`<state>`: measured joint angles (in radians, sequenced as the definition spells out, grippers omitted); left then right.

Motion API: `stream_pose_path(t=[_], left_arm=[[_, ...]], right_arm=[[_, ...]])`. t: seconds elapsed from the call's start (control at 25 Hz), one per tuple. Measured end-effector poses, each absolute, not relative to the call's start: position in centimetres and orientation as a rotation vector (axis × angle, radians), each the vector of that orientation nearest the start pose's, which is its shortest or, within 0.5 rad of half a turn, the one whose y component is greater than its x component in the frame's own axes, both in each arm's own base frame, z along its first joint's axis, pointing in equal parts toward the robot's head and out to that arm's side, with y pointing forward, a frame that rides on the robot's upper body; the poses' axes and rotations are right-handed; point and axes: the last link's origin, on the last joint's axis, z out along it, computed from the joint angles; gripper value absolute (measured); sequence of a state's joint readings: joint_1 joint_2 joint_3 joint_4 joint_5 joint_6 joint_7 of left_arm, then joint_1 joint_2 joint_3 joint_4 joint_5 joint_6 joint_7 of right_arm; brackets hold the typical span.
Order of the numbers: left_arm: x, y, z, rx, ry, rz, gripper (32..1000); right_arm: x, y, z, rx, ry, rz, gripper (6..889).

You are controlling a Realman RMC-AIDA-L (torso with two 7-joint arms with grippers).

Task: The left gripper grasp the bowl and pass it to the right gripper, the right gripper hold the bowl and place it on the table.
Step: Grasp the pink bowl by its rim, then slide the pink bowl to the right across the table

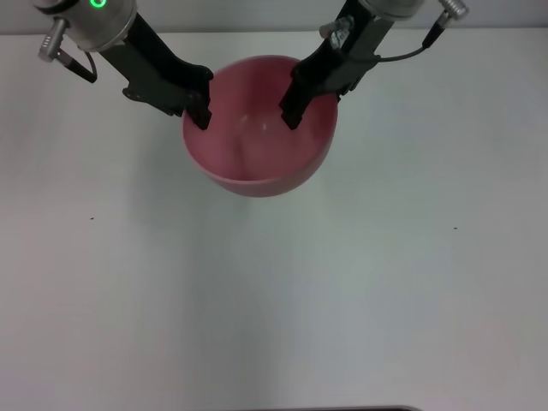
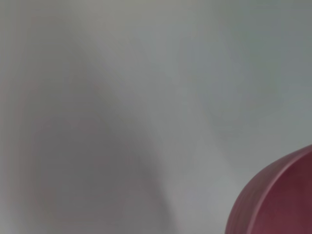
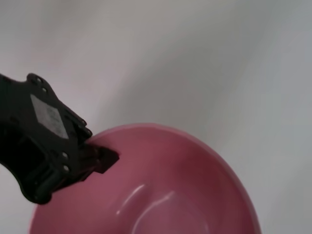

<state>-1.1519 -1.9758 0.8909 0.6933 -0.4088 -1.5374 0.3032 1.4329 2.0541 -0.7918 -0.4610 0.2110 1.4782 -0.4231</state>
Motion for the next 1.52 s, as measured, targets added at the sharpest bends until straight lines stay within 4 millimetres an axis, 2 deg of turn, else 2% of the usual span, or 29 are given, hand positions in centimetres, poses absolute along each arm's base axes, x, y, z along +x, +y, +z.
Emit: stream_pose_path(t=[0.4,0.6,0.68,0.92,1.12,1.24,1.52], left_arm=[[-12.2,44.1,2.0,-2.347,-1.538,0.367,44],[-11.8,44.1,2.0,-2.359,-1.529,0.371,45],[-11.5,44.1,2.2,-2.366,-1.520,0.359,45],[-10.7,44.2,2.5,-2.391,-1.514,0.307,150],[-10.7,44.1,2.6,-2.397,-1.515,0.308,339],[-10.6,44.1,2.8,-2.398,-1.508,0.304,419],[-10.7,44.0,2.9,-2.402,-1.511,0.306,624]], right_arm=[[5.2,43.7,-3.4,-2.590,1.083,-0.644,446],[5.2,43.7,-3.5,-2.593,1.045,-0.674,212],[5.2,43.7,-3.5,-2.595,1.042,-0.674,177],[5.2,43.7,-3.4,-2.598,1.033,-0.677,72],[5.5,43.7,-3.4,-2.596,1.032,-0.683,44],[5.7,43.7,-3.3,-2.593,1.037,-0.685,34],[7.5,43.6,-3.0,-2.568,1.076,-0.708,33]])
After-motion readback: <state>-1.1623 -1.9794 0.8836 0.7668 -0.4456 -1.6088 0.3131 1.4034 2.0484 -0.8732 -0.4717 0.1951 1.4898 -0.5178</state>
